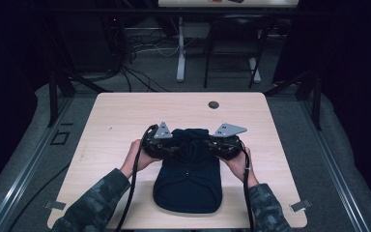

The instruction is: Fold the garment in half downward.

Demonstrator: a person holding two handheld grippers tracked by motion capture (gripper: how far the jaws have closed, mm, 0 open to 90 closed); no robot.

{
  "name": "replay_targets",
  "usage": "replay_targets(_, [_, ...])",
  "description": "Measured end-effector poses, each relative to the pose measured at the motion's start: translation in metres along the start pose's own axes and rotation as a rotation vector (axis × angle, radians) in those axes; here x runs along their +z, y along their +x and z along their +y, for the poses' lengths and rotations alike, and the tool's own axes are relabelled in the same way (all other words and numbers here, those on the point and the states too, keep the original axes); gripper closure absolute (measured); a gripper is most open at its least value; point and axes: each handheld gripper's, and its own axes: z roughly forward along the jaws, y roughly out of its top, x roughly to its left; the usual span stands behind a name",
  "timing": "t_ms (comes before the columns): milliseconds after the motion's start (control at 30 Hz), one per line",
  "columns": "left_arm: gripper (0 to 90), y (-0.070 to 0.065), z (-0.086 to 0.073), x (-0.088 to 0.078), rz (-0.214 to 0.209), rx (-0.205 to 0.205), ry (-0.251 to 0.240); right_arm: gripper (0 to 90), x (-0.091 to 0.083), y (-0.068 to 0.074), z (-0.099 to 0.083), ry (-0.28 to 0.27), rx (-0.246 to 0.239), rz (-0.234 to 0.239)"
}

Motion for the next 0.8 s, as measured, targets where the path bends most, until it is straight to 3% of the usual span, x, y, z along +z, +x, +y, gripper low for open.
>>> replay_targets(67, [65.9, 0.000, 0.000, 0.000, 0.024, 0.012, -0.022, 68.0, -0.001, -0.002, -0.001, 0.010, 0.015, 0.030])
replay_targets(167, [69.4, -0.002, 0.002, -0.003, 0.040, 0.044, -0.062, 42.3, -0.004, -0.009, -0.001, 0.020, 0.068, 0.074])
replay_targets(300, [70.2, -0.009, 0.007, -0.007, 0.059, 0.097, -0.098, 29.0, -0.004, -0.020, -0.003, 0.017, 0.166, 0.089])
replay_targets(400, [70.1, -0.014, 0.011, -0.008, 0.070, 0.138, -0.110, 24.4, 0.005, -0.027, -0.005, 0.077, 0.238, 0.131])
replay_targets(433, [70.1, -0.015, 0.012, -0.009, 0.078, 0.150, -0.107, 28.3, 0.008, -0.028, -0.005, 0.086, 0.242, 0.134])
replay_targets(467, [70.1, -0.015, 0.013, -0.010, 0.078, 0.157, -0.102, 37.9, 0.010, -0.027, -0.006, 0.090, 0.243, 0.139])
replay_targets(533, [69.8, -0.015, 0.013, -0.010, 0.081, 0.158, -0.099, 52.3, 0.012, -0.025, -0.004, 0.105, 0.215, 0.132])
replay_targets(600, [68.1, -0.011, 0.010, -0.011, 0.063, 0.119, -0.086, 64.8, 0.011, -0.023, -0.003, 0.101, 0.182, 0.109])
replay_targets(700, [57.7, -0.006, 0.006, -0.010, 0.030, 0.065, -0.075, 72.1, 0.009, -0.019, 0.000, 0.081, 0.136, 0.095])
replay_targets(800, [42.4, -0.002, 0.004, -0.006, 0.020, 0.021, -0.049, 73.7, 0.008, -0.012, 0.004, 0.076, 0.073, 0.071])
